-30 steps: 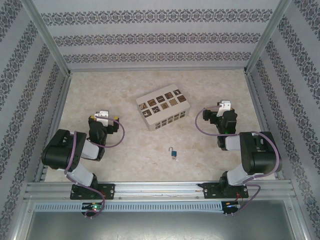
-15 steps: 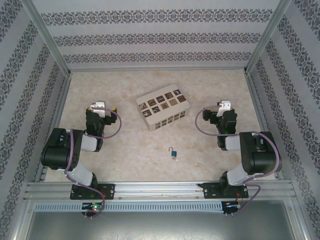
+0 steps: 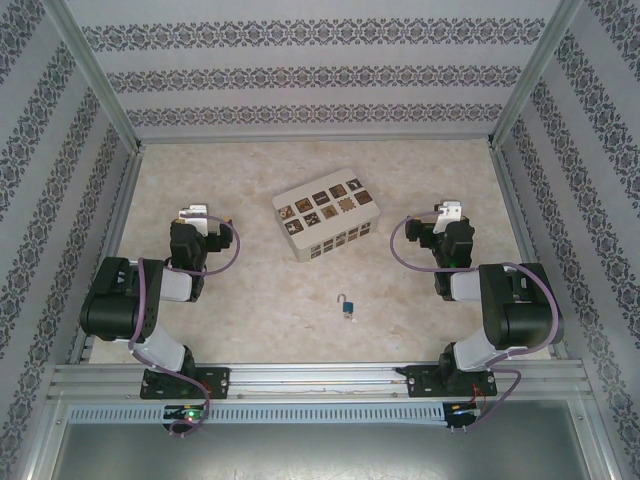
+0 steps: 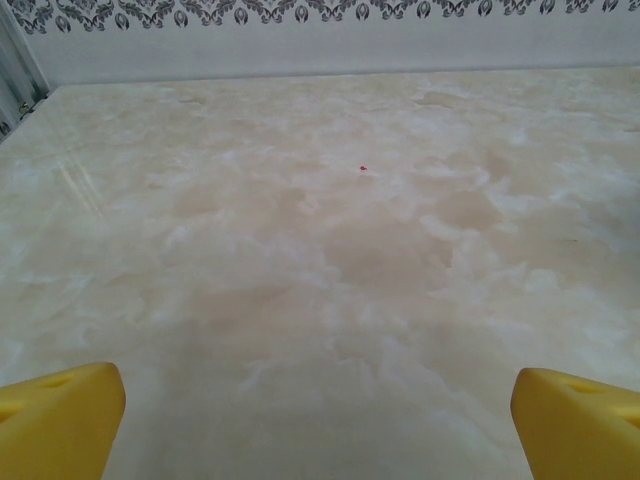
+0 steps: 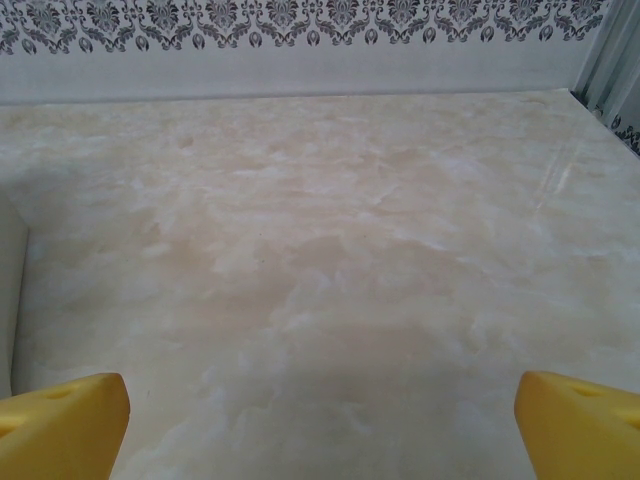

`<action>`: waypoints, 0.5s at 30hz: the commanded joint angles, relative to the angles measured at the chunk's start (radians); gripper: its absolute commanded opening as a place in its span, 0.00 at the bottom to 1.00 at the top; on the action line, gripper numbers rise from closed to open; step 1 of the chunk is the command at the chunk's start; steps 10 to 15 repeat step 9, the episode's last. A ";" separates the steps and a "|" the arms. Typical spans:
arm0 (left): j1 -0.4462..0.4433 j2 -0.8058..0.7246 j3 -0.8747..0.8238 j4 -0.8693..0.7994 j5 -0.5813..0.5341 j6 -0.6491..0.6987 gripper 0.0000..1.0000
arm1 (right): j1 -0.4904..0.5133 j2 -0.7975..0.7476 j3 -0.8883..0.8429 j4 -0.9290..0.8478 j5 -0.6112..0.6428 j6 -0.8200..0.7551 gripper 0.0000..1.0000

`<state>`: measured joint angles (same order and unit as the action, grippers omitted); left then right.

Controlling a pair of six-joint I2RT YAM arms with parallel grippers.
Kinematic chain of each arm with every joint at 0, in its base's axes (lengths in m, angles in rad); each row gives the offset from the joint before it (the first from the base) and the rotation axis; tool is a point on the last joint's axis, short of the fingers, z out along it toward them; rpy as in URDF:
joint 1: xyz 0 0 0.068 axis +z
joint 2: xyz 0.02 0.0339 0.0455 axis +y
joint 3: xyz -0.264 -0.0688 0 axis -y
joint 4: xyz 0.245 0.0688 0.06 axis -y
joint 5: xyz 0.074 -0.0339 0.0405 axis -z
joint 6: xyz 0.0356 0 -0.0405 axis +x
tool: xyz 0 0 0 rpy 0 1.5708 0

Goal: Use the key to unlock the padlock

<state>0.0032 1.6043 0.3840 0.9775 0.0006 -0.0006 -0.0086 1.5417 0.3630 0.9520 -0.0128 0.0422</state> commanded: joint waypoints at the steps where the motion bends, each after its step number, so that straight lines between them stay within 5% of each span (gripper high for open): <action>1: 0.008 -0.009 -0.002 -0.015 0.015 -0.011 0.99 | 0.009 -0.009 0.013 -0.003 0.011 0.000 0.98; 15: 0.007 -0.009 -0.003 -0.015 0.015 -0.010 0.99 | 0.009 -0.010 0.014 -0.007 0.011 -0.002 0.98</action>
